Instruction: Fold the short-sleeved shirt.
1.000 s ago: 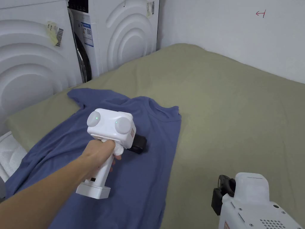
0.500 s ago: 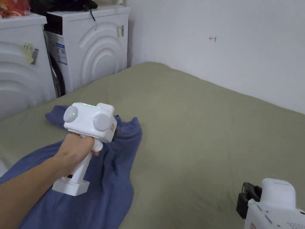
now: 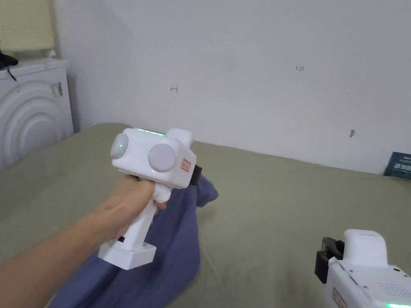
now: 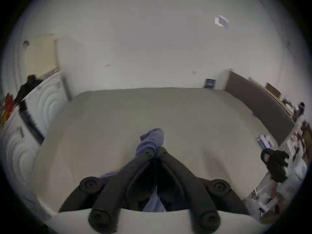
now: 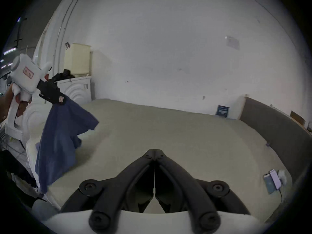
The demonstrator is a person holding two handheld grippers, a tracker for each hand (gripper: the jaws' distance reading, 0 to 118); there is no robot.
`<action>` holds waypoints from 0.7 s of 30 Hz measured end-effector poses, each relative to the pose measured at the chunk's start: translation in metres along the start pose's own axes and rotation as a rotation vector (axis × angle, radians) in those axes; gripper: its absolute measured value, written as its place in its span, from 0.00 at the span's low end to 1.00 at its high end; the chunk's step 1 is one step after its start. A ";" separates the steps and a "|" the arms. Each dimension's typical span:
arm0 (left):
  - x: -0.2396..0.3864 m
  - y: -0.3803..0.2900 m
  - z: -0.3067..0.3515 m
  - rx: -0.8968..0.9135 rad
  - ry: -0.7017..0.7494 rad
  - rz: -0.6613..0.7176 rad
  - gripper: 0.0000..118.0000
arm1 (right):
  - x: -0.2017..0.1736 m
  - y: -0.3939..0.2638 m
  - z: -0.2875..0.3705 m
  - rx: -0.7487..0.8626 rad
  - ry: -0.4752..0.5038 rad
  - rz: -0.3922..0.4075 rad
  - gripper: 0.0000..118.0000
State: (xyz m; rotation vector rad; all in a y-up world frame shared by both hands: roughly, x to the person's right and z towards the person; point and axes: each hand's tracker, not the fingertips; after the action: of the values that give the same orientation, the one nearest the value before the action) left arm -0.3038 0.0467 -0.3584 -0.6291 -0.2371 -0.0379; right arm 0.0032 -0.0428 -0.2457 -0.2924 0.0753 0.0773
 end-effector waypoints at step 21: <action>0.175 -0.128 -0.229 -0.386 -0.230 -0.102 0.04 | 0.099 -0.061 -0.030 -0.143 -0.185 -0.045 0.00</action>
State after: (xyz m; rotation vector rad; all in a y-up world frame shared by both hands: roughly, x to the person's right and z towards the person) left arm -0.0992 -0.1846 -0.4232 -1.0068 -0.4913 -0.1120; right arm 0.1047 -0.1029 -0.2655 -0.4287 -0.1208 0.0648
